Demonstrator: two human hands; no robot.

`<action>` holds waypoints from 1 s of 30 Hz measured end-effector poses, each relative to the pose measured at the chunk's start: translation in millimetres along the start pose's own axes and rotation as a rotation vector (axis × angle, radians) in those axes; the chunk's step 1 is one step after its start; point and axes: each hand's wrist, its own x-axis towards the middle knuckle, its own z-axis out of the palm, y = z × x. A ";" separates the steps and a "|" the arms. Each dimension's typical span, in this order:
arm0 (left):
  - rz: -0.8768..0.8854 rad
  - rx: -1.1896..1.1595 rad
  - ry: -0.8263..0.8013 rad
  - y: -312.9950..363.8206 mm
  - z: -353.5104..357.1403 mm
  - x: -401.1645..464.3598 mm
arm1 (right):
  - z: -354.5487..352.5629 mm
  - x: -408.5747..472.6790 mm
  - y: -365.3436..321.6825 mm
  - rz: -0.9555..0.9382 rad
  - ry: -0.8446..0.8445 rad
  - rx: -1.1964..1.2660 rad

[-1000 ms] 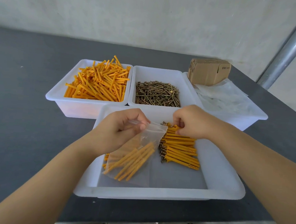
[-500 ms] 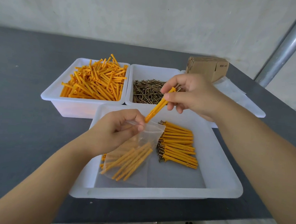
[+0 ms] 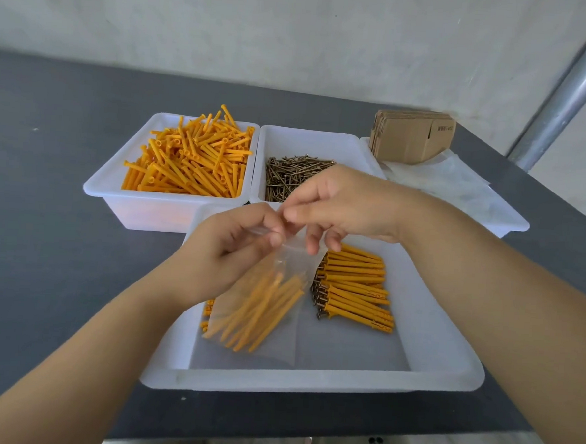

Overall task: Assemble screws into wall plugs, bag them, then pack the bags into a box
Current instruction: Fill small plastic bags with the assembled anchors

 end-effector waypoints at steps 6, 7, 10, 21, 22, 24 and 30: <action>-0.015 0.044 0.069 -2.0 -0.9 -0.5 | -18.7 -6.0 22.5 0.010 0.368 -0.228; -0.017 0.042 0.081 -2.1 -0.9 0.0 | -18.4 -7.0 30.5 0.026 0.395 -0.373; -0.026 0.044 0.091 -3.1 -0.9 0.7 | -8.8 -8.7 54.9 0.090 0.359 -0.765; -0.024 0.055 0.086 -4.4 -1.1 -0.2 | 19.5 4.9 84.9 0.148 0.372 -1.057; -0.024 0.058 0.085 -4.5 -1.0 0.1 | 19.2 4.6 84.8 0.148 0.375 -1.049; -0.023 0.070 0.084 -4.7 -1.1 0.4 | 18.4 4.5 84.8 0.148 0.382 -1.025; -0.021 0.079 0.077 -4.3 -1.0 1.0 | 17.5 3.5 85.2 0.146 0.345 -0.979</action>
